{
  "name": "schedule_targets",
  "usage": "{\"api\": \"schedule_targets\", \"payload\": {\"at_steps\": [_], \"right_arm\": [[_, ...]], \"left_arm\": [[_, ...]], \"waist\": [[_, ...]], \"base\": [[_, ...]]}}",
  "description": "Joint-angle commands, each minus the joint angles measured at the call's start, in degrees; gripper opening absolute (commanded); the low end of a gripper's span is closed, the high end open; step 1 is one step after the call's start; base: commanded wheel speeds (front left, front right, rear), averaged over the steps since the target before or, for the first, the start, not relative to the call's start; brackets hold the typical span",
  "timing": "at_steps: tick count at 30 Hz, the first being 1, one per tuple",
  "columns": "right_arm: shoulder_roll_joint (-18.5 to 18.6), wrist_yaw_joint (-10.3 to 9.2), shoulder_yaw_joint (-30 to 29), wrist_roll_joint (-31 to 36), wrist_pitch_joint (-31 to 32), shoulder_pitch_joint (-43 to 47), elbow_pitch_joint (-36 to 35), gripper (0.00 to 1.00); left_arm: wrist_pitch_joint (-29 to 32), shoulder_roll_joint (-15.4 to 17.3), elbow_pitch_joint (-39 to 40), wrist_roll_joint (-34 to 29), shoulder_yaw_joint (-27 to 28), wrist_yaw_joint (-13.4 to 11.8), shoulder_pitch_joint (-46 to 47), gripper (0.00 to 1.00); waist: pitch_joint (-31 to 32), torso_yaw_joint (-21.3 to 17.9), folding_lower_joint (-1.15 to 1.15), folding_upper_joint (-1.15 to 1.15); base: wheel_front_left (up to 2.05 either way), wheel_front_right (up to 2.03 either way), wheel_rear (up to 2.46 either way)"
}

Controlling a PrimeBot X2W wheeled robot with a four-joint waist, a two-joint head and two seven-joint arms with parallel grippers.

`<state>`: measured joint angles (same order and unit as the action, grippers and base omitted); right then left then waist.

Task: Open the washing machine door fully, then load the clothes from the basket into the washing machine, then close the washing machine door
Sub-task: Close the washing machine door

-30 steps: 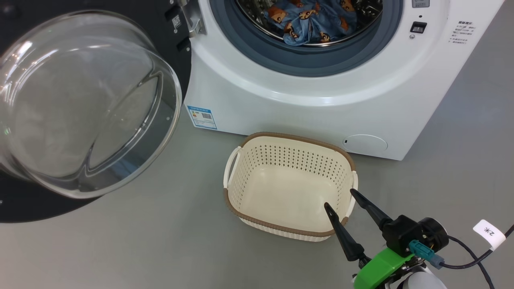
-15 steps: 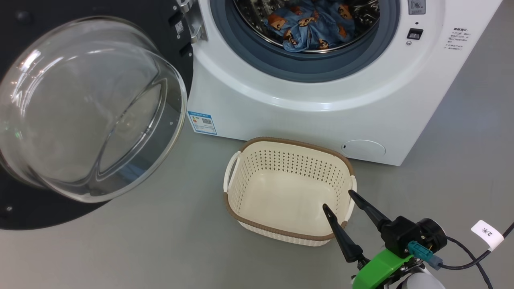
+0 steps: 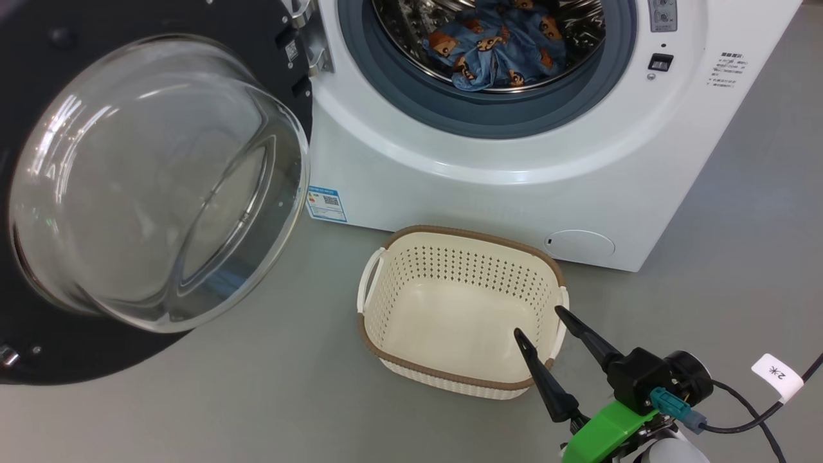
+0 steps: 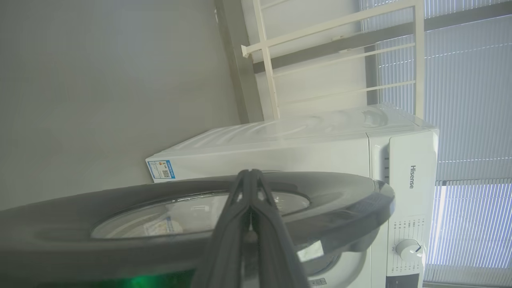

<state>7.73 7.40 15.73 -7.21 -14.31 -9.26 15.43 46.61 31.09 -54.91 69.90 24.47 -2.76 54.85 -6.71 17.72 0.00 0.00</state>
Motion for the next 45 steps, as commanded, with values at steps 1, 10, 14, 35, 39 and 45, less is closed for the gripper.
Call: {"api": "schedule_targets", "payload": {"at_steps": [1, 10, 14, 35, 39, 45], "right_arm": [[-0.2, 0.09, 1.2, -0.8, -0.7, 0.2, -1.4, 1.0], [-0.6, 0.09, 0.1, -0.6, -0.7, 0.7, -1.8, 1.0], [-1.1, 0.09, -0.4, -0.6, -0.7, 1.1, -2.0, 1.0], [-2.0, 0.09, -2.6, -0.6, -0.7, 3.3, -3.6, 1.0], [-2.1, 0.09, -3.1, -0.5, -0.7, 3.7, -3.9, 1.0], [-2.3, 0.09, -3.4, -0.5, -0.7, 4.3, -3.8, 1.0]], "left_arm": [[1.9, 0.8, 1.7, 0.8, 0.1, 0.0, -1.5, 0.0], [5.3, 0.2, 7.1, 0.9, -0.7, -1.9, -3.7, 0.0], [7.5, -0.6, 10.7, 1.5, -0.8, -3.5, -4.9, 0.0], [16.0, -6.3, 34.4, 4.3, -1.1, -15.2, -14.9, 0.0], [17.8, -7.1, 39.1, 4.8, -1.4, -17.6, -16.5, 0.0], [19.5, -9.1, 45.2, 5.5, -2.0, -20.5, -18.8, 0.0]], "waist": [[0.0, -0.1, 0.0, 0.0], [0.7, -0.7, 0.0, 0.0], [1.2, -1.0, 0.0, 0.0], [3.2, -4.1, 0.0, 0.0], [3.2, -4.5, 0.0, 0.0], [3.9, -4.9, 0.0, 0.0]], "base": [[0.0, 0.0, 0.0], [0.0, 0.0, 0.0], [0.0, 0.0, 0.0], [0.0, 0.0, 0.0], [0.0, 0.0, 0.0], [0.0, 0.0, 0.0]]}}
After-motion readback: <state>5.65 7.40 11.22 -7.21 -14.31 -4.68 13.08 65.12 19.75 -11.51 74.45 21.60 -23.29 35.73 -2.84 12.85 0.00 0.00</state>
